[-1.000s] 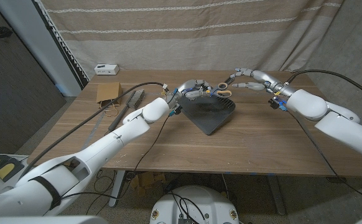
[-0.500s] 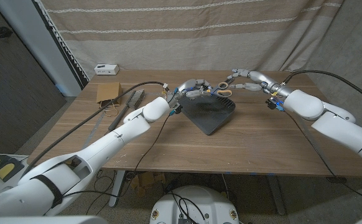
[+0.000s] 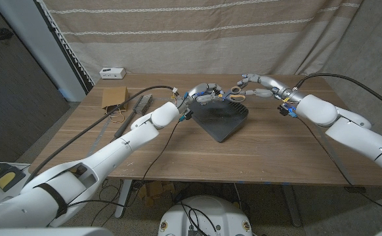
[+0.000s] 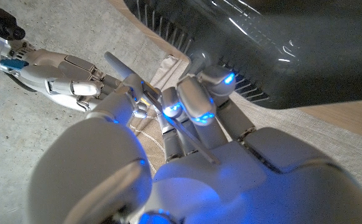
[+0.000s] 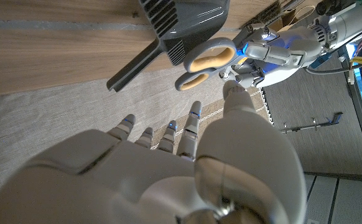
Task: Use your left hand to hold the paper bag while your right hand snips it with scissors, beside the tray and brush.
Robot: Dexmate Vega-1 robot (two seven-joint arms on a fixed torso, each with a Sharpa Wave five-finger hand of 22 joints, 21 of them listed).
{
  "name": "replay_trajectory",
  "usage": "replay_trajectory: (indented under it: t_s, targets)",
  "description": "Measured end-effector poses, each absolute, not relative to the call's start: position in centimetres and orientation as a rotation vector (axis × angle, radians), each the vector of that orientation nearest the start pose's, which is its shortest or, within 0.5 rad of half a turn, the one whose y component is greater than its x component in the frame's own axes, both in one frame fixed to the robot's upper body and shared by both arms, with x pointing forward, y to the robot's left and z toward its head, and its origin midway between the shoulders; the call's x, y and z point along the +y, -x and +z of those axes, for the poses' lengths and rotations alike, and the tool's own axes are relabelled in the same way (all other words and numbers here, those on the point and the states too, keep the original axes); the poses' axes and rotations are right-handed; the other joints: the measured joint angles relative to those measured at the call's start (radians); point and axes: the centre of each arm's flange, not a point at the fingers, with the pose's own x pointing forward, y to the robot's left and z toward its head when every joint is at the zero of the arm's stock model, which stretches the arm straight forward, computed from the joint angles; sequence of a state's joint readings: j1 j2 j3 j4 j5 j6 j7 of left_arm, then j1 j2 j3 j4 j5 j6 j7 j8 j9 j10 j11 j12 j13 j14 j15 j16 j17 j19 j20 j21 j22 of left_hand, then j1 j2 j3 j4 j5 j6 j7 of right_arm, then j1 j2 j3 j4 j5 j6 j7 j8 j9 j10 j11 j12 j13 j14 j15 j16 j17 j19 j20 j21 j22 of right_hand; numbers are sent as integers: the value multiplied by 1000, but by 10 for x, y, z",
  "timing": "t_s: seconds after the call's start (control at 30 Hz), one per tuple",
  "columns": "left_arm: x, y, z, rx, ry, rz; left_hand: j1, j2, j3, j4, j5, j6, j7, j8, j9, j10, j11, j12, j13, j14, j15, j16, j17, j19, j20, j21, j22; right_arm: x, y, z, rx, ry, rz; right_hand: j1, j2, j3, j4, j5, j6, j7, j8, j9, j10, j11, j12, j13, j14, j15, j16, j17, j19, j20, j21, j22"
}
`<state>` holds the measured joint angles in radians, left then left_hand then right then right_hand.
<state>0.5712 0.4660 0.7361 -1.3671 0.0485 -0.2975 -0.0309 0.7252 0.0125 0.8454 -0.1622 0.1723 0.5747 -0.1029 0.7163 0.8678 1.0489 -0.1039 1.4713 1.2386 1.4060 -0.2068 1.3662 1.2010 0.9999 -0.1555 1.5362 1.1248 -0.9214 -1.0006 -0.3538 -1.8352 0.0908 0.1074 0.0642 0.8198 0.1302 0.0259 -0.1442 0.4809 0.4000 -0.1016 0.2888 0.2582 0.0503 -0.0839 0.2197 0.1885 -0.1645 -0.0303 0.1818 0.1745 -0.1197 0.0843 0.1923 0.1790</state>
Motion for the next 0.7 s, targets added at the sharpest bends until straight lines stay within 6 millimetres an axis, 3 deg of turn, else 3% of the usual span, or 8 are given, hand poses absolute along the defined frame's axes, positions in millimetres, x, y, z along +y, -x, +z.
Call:
replay_trajectory:
  t_s: [0.7]
  targets:
    - [86,-626,33,-855,-803,-498,0,0,0,0,2,0,0,0,-2,0,0,7,0,1,1,0,1,0,0,0,0,-276,-545,52,-702,1071,210,6,-5,0,0,-5,14,14,5,5,9,9,7,0,0,0,0,0,6,-6,5,0]
